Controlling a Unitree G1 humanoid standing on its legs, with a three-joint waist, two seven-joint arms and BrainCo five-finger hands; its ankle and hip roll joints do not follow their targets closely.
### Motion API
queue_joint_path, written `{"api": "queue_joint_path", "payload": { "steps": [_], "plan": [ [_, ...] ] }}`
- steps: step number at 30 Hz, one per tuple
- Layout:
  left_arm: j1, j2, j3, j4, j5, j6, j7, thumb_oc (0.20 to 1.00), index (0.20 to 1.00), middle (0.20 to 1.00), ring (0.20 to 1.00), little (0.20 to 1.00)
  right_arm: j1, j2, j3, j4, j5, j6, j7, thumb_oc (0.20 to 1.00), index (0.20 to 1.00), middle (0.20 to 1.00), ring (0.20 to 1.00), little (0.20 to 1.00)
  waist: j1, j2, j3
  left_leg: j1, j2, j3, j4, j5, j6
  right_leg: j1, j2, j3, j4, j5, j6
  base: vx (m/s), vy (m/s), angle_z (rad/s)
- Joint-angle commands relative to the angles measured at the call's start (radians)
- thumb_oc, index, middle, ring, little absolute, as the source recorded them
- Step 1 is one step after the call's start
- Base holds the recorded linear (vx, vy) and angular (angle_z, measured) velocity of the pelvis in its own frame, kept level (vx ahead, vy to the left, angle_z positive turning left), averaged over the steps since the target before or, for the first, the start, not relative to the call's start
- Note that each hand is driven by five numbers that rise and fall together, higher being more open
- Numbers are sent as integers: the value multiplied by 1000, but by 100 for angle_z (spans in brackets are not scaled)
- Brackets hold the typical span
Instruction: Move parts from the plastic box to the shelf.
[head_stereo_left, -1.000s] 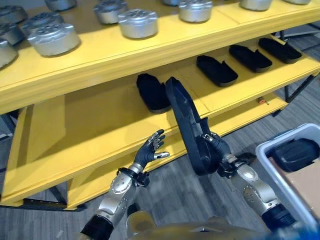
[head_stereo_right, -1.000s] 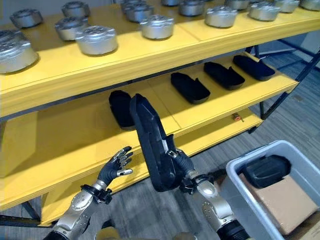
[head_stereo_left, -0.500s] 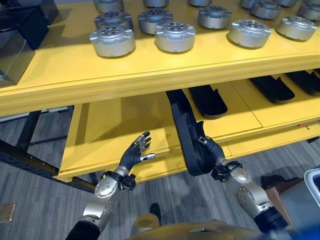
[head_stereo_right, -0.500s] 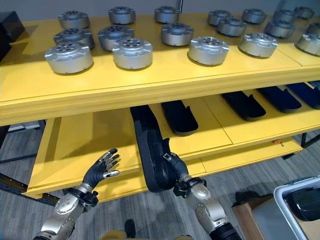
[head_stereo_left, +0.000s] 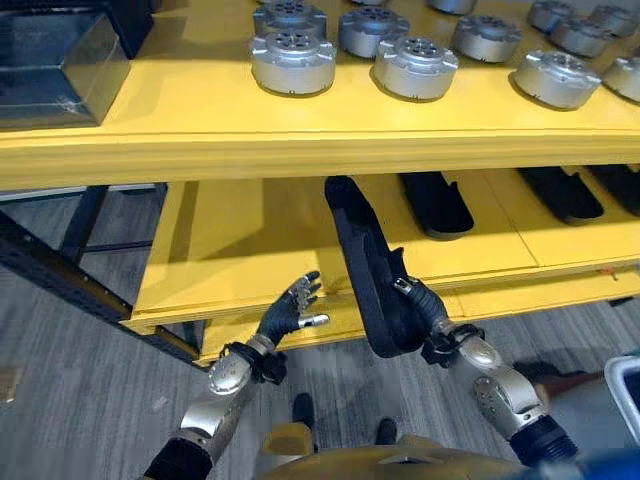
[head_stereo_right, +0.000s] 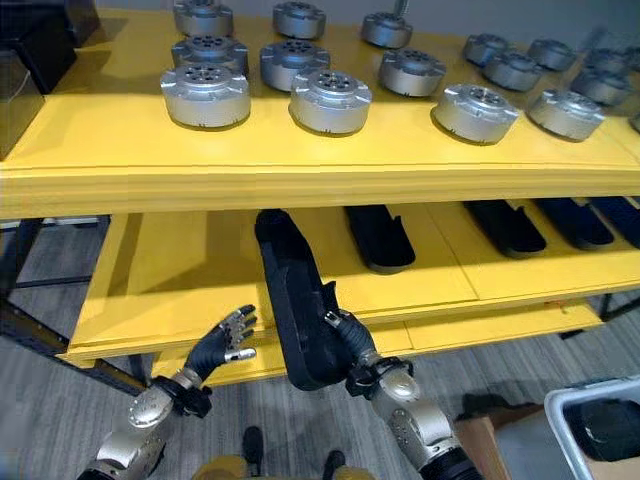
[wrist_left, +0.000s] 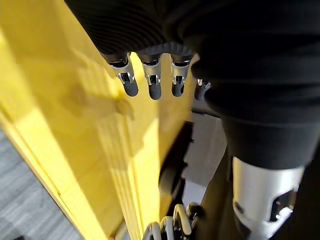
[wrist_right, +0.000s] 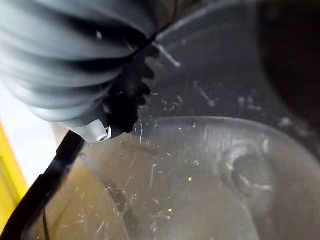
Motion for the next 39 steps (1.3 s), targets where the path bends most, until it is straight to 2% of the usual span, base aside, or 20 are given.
{"api": "queue_joint_path", "payload": {
  "steps": [1, 5, 7, 12, 20, 22, 23, 24, 25, 27, 30, 31, 33, 36, 39],
  "plan": [
    [-41, -14, -1, -70, 43, -27, -1, 1000, 1000, 1000, 1000, 1000, -83, 10, -37, -64, -14, -34, 33, 200, 200, 200, 200, 200, -3, 5, -27, 82, 28, 39, 11, -104, -36, -37, -13, 3, 32, 52, 40, 91, -90, 13],
    [-25, -19, -2, -75, 39, -29, 9, 1000, 1000, 1000, 1000, 1000, -98, 2, -27, -57, -70, -18, 50, 200, 200, 200, 200, 200, 2, 10, -38, 91, 34, 48, 11, -103, -50, -18, -9, -12, 28, 29, 27, 70, -72, -3],
    [-26, -23, -7, -69, 54, -37, 16, 1000, 1000, 1000, 1000, 1000, -109, -8, -14, -52, -109, -31, 38, 200, 200, 200, 200, 200, 5, 12, -41, 95, 42, 51, 11, -98, -58, -9, -5, -22, 29, 18, 18, 76, -89, -1],
    [-32, -28, -13, -67, 45, -26, 41, 1000, 1000, 1000, 1000, 1000, -122, -13, 1, -50, -130, -40, 1, 200, 200, 200, 200, 200, 9, 15, -39, 101, 54, 50, 11, -93, -66, 6, 0, -38, 29, 3, 8, 55, -96, 3],
    [-12, -22, 0, -70, 55, 5, 56, 1000, 1000, 1000, 1000, 1000, -125, -4, 13, -63, -114, -21, 8, 200, 200, 200, 200, 200, 13, 29, -30, 119, 70, 67, 19, -85, -80, 24, 7, -70, 39, -17, -7, 66, -125, 3],
    [-12, -15, 1, -73, 61, -4, 64, 1000, 1000, 1000, 1000, 1000, -130, -8, 19, -61, -110, -23, 5, 200, 200, 200, 200, 200, 12, 33, -21, 111, 70, 92, 58, -93, -85, 20, 7, -86, 48, -23, -14, -17, -112, 3],
    [-18, -13, -2, -73, 18, -24, 63, 1000, 1000, 1000, 1000, 1000, -150, -16, 21, -48, -111, -37, -2, 200, 200, 200, 200, 200, 12, 29, 2, 64, 68, 134, 183, -124, -85, 5, -9, -103, 66, -25, -26, -107, -76, 7],
    [-22, -12, -4, -73, 5, -28, 61, 1000, 1000, 1000, 1000, 1000, -158, -18, 21, -43, -113, -43, -5, 200, 200, 200, 200, 200, 13, 28, 9, 46, 70, 141, 218, -136, -84, 0, -14, -107, 74, -25, -30, -183, -81, 18],
    [-31, -12, 4, -68, -21, -35, 62, 1000, 1000, 1000, 1000, 1000, -206, -20, 15, -4, -111, -67, -13, 200, 200, 200, 200, 200, 30, 29, 42, -44, 85, 101, 354, -131, -94, -15, -19, -100, 104, -29, -44, -134, -8, 30],
    [-34, -21, 14, -54, -33, -23, 65, 1000, 1000, 1000, 1000, 1000, -253, -10, 12, 29, -92, -65, -21, 200, 200, 200, 200, 200, 35, 35, 46, -39, 113, 97, 295, -112, -97, -29, -17, -99, 125, -38, -46, -64, 88, 24],
    [-32, -38, 8, -38, -6, -24, 40, 1000, 1000, 1000, 1000, 1000, -283, -13, -8, 29, -69, -44, -38, 200, 200, 200, 200, 200, 24, 63, 43, -26, 214, 116, 198, 38, -148, -20, -12, -113, 129, -55, -53, 30, 275, 4],
    [-44, -36, -1, -23, -21, -24, 39, 1000, 1000, 1000, 1000, 1000, -288, -27, -25, 20, -53, -35, -51, 200, 200, 200, 200, 200, 12, 71, 37, -1, 213, 138, 144, 5, -139, -26, -36, -129, 149, -65, -43, 24, 347, 36],
    [-49, -34, -13, -18, -12, -27, 37, 1000, 1000, 1000, 1000, 1000, -271, -47, -45, -2, -31, -22, -62, 200, 200, 200, 200, 200, 3, 77, 37, 24, 203, 136, 114, -7, -136, -30, -55, -138, 167, -68, -35, 43, 289, 22],
    [-33, -23, -21, -23, -21, -21, 20, 1000, 1000, 1000, 1000, 1000, -227, -59, -72, -19, -43, -35, -61, 200, 200, 200, 200, 200, -4, 82, 35, 59, 171, 118, 86, -28, -125, -30, -59, -124, 162, -56, -22, 86, 188, 27],
    [-15, -9, -30, -27, -13, -7, 26, 1000, 1000, 1000, 1000, 1000, -223, -52, -82, -10, -37, -27, -89, 200, 200, 200, 200, 200, 3, 73, 36, 72, 148, 90, 72, -48, -108, -32, -56, -91, 150, -43, -9, 101, 84, 17]
  ]
}}
